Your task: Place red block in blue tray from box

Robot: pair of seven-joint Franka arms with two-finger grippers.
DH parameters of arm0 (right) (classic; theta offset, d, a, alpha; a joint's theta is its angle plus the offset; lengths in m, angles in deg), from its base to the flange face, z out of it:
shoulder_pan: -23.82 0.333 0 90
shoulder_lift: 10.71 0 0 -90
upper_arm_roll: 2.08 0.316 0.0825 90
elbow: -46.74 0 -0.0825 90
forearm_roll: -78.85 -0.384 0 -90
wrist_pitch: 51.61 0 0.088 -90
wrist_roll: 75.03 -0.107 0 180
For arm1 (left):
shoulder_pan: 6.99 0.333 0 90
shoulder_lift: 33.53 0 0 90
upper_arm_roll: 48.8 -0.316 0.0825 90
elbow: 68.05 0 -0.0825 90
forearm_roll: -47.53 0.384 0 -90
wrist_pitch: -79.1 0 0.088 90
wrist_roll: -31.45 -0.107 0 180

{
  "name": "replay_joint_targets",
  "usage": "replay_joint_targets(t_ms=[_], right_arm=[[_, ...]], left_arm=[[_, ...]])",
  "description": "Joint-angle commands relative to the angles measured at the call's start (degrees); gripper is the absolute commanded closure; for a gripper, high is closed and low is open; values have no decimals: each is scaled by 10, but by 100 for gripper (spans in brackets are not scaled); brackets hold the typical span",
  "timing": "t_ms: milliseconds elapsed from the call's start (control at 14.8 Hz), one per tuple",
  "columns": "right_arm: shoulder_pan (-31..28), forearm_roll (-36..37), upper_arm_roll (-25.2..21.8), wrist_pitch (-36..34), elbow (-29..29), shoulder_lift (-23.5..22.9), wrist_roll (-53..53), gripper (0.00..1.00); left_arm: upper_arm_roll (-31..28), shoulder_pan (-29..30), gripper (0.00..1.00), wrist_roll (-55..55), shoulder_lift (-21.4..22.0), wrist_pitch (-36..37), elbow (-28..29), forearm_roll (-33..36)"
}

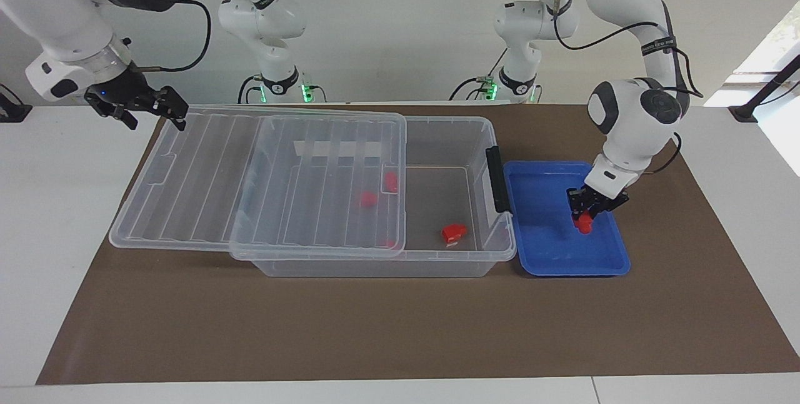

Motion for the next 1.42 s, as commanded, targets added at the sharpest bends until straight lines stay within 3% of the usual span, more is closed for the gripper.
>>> replay_joint_targets(t_ms=[0, 271, 542, 610, 677, 881, 1016, 1355], right_arm=[[-3, 4, 3, 10, -18, 13, 1, 0], [-3, 4, 3, 10, -18, 13, 1, 0], [-3, 4, 3, 10, -18, 13, 1, 0], [-3, 4, 3, 10, -18, 13, 1, 0], [-3, 4, 3, 10, -18, 13, 1, 0], [-3, 4, 3, 10, -18, 13, 1, 0], [-3, 4, 3, 10, -18, 13, 1, 0], [-3, 4, 3, 10, -20, 14, -2, 0]], left_arm=[[4, 8, 100, -13, 3, -30, 23, -11], [10, 17, 100, -13, -1, -76, 61, -10], [29, 28, 97, -8, -3, -73, 64, -11], [30, 28, 40, -9, -3, -72, 60, -11], [30, 29, 0, -12, -2, -75, 58, -10], [49, 38, 0, -9, 11, -62, 38, -10], [55, 38, 0, -6, 43, -27, 21, -10], [75, 38, 0, -5, 87, 177, -115, -10]])
